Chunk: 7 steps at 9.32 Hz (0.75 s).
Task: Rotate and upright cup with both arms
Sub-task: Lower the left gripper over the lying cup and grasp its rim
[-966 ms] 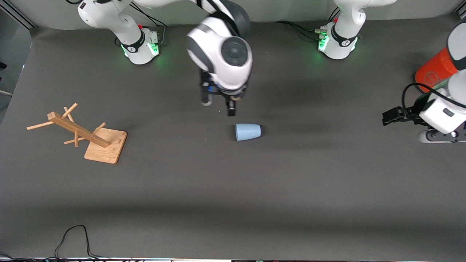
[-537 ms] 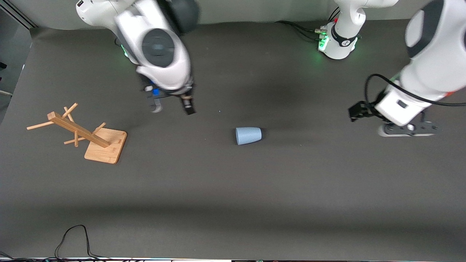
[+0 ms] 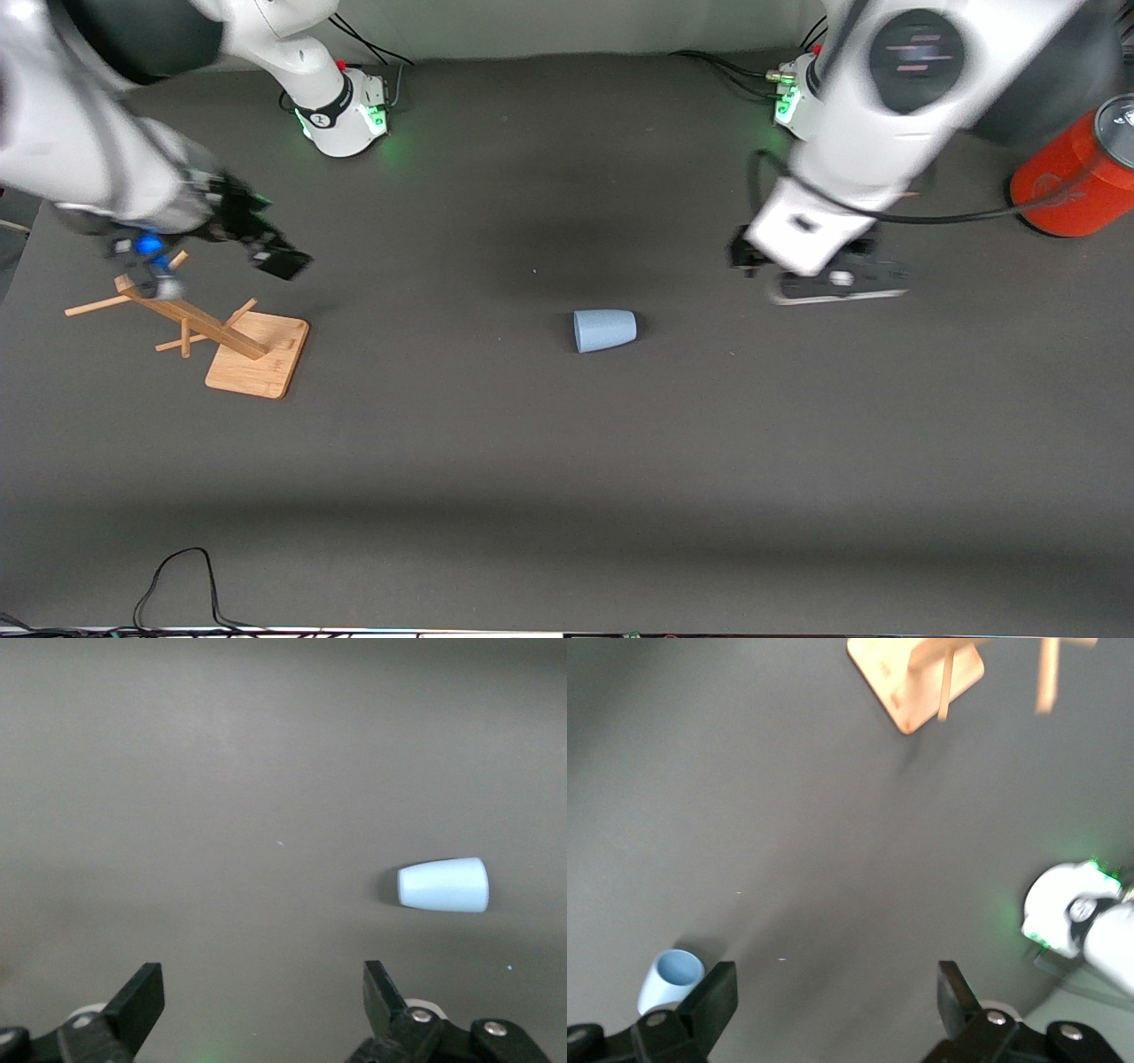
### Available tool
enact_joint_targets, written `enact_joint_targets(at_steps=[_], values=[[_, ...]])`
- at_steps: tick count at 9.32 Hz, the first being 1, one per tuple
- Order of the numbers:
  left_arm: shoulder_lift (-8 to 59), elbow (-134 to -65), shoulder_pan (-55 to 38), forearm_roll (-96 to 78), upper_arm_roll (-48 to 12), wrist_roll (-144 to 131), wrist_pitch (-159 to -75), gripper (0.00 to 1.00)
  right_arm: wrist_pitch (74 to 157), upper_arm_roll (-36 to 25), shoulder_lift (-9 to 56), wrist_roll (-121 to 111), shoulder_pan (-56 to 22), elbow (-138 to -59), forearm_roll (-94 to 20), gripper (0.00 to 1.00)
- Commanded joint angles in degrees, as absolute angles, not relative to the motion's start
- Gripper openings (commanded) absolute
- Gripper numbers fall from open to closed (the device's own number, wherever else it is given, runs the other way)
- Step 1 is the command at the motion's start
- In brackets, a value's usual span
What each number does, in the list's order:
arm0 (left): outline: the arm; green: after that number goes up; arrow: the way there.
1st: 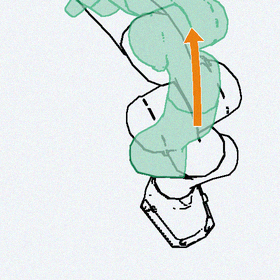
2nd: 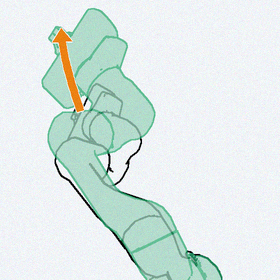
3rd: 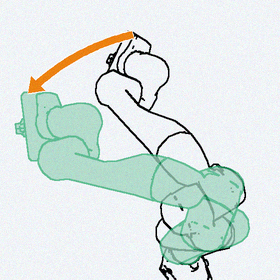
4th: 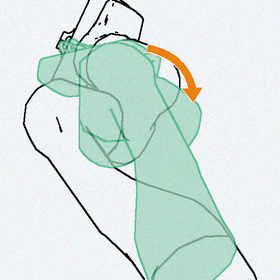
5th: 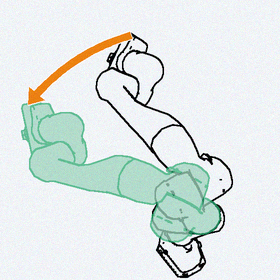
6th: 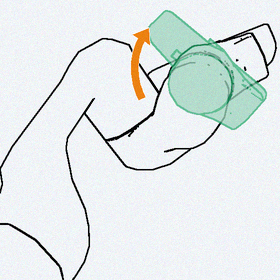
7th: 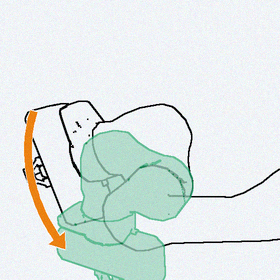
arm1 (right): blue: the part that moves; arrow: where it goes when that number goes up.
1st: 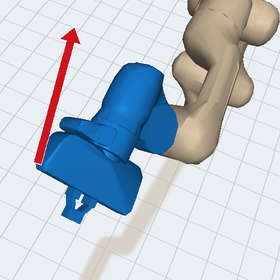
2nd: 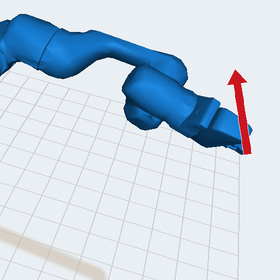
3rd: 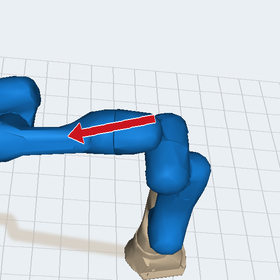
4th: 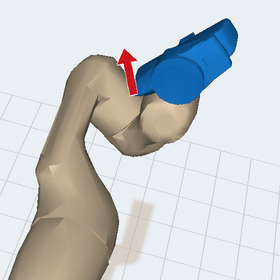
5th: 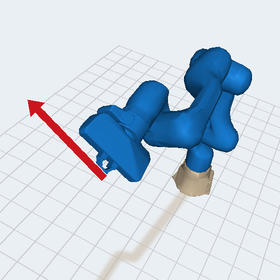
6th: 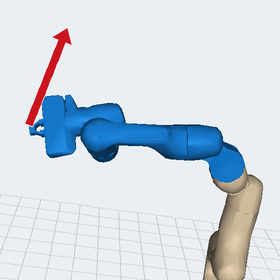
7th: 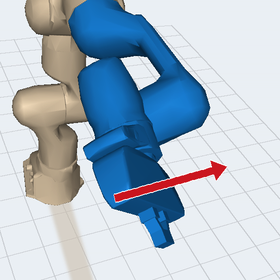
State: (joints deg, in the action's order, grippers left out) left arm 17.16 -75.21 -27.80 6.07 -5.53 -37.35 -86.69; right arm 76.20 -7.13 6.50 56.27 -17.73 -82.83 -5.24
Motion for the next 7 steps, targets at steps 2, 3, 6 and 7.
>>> enact_joint_targets(at_steps=[2,3,6,7], values=[[37.8,-51.3,-38.7,10.2,-4.1,-45.5,-81.2,1.00,78.3,-6.2,2.0,31.4,-9.2,-87.1,-2.5,1.00],[40.2,-50.5,-40.4,11.0,-4.1,-45.5,-83.4,1.00,80.1,-6.2,1.3,24.4,-7.0,-87.6,-2.4,1.00],[47.0,-50.4,-44.9,11.9,-4.0,-45.1,-92.2,1.00,86.9,-5.2,-0.8,9.4,-2.2,-91.7,-2.3,1.00],[49.3,-50.5,-46.4,14.2,-4.1,-44.7,-93.6,1.00,87.6,-5.3,-0.8,6.0,-2.1,-91.6,-2.1,1.00]])
